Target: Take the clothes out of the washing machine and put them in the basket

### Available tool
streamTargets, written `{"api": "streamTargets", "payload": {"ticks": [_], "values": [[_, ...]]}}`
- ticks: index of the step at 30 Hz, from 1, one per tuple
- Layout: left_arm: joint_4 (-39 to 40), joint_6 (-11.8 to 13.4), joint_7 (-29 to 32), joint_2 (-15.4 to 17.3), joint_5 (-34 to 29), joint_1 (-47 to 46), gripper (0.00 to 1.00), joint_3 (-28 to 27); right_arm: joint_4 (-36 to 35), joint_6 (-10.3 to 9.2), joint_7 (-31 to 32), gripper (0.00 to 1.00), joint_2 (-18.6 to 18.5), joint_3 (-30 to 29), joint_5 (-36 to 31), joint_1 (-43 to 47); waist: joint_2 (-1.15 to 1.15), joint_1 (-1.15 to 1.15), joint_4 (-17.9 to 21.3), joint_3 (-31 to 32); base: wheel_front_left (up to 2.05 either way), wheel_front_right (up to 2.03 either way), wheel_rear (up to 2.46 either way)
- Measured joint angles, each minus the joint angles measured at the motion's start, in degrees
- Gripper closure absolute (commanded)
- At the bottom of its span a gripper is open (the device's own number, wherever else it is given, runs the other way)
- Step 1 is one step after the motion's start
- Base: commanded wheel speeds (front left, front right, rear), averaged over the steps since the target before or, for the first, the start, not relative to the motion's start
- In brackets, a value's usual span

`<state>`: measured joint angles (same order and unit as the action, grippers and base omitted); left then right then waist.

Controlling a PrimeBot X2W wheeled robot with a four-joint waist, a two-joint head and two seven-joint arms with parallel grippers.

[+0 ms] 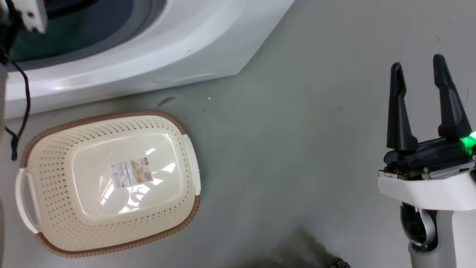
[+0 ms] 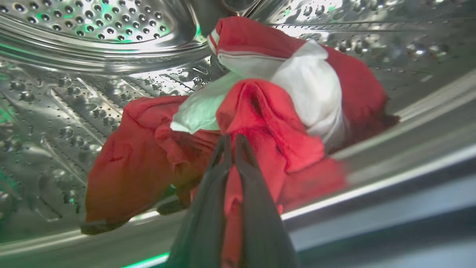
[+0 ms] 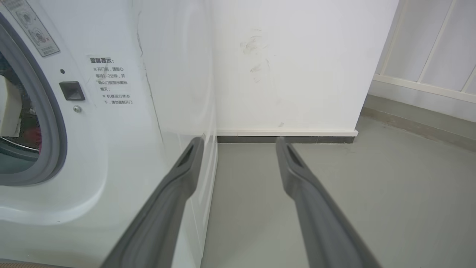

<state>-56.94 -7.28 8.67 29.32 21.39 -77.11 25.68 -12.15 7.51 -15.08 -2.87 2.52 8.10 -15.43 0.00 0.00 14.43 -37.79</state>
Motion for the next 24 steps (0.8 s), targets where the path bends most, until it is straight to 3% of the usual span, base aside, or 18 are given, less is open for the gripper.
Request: {"api": "streamTargets", "payload": {"ticks": [15,24], "values": [[-1.19,-0.11,-17.96,-4.24,3.69,16.63,1.0,2.2,2.75,0.0,0.0,0.0,0.0,0.22,-3.32,6.07,0.0,-0.01,-3.33,12.71,0.0,0.0,0.0],[3.26,1.92,-22.75,-7.15,3.96,25.14,1.0,2.98,4.3,0.0,0.0,0.0,0.01,0.7,-4.76,9.94,0.0,-0.01,-5.83,19.98,0.0,0.0,0.0]]}}
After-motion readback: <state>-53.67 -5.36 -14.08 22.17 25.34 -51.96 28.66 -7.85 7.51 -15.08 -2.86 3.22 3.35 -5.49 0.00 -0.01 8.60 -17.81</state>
